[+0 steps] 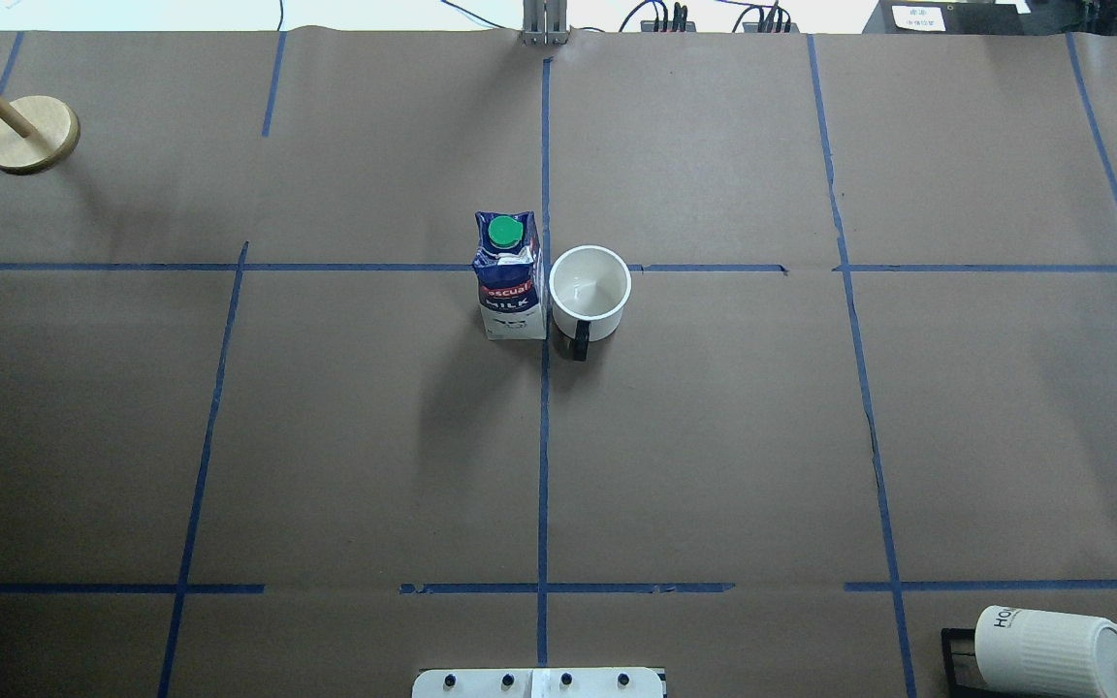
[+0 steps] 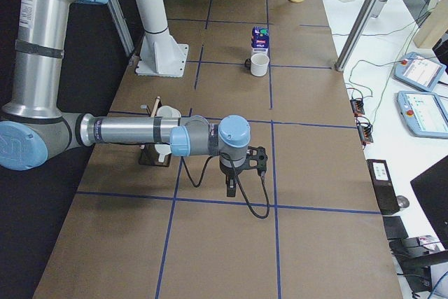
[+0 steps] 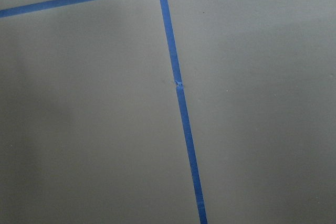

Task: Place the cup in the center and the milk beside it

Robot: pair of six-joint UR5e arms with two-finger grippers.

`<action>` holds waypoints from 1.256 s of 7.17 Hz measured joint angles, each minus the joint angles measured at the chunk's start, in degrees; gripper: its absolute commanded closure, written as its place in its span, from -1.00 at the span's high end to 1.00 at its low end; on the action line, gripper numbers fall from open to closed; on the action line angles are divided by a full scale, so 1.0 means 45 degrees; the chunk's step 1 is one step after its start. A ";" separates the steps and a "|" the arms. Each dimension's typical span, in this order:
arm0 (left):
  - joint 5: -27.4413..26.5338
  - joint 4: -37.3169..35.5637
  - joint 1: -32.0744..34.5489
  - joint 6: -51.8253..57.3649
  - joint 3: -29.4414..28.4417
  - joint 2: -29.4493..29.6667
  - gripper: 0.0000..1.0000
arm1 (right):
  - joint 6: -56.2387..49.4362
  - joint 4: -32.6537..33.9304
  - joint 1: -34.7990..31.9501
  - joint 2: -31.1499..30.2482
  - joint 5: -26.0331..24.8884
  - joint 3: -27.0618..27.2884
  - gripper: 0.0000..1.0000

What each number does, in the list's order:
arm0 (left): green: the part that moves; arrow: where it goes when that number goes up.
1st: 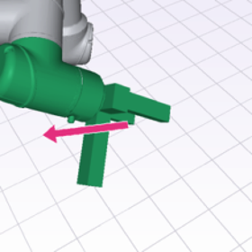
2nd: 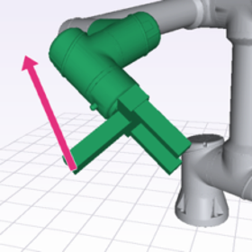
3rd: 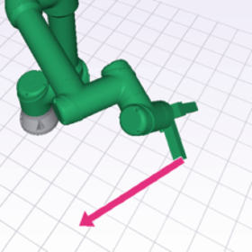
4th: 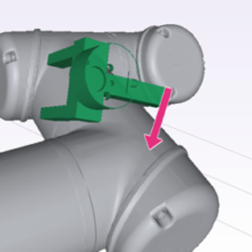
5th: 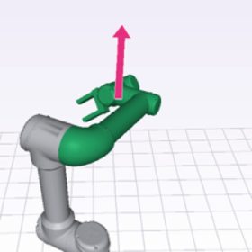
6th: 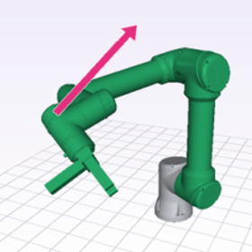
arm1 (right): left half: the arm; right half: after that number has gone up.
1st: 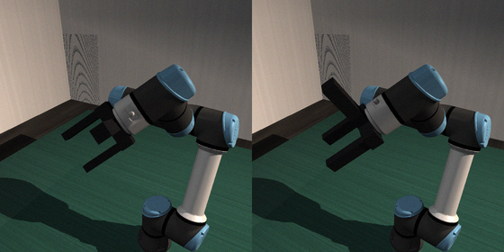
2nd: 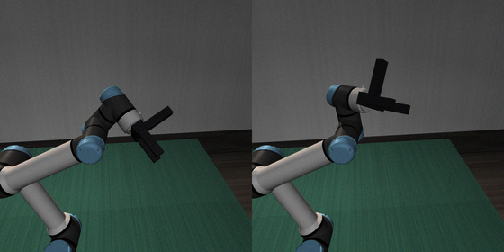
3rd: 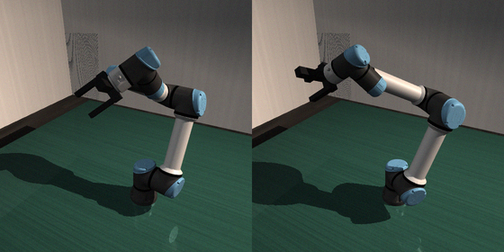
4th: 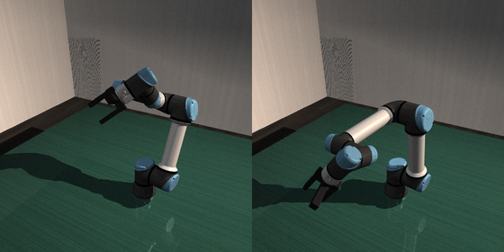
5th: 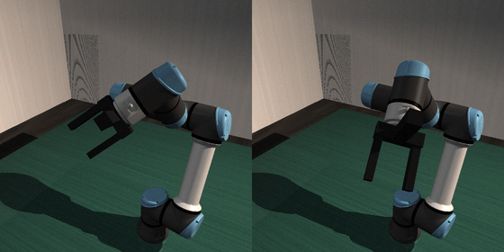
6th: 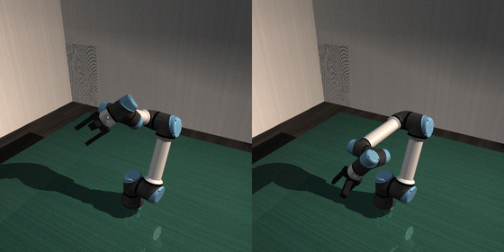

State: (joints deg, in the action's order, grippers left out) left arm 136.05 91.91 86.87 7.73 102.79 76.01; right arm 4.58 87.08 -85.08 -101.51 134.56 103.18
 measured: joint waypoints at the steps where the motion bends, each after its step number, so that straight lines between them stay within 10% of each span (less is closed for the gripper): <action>1: 0.0000 0.0003 -0.0005 0.0000 -0.0006 0.0001 1.00 | -0.0006 -0.0004 0.0000 0.0000 0.0001 0.0001 1.00; 9: 0.0000 -0.0003 -0.0008 0.0000 -0.0062 0.0002 1.00 | 0.0056 -0.0514 0.0000 -0.0058 0.0020 -0.0038 1.00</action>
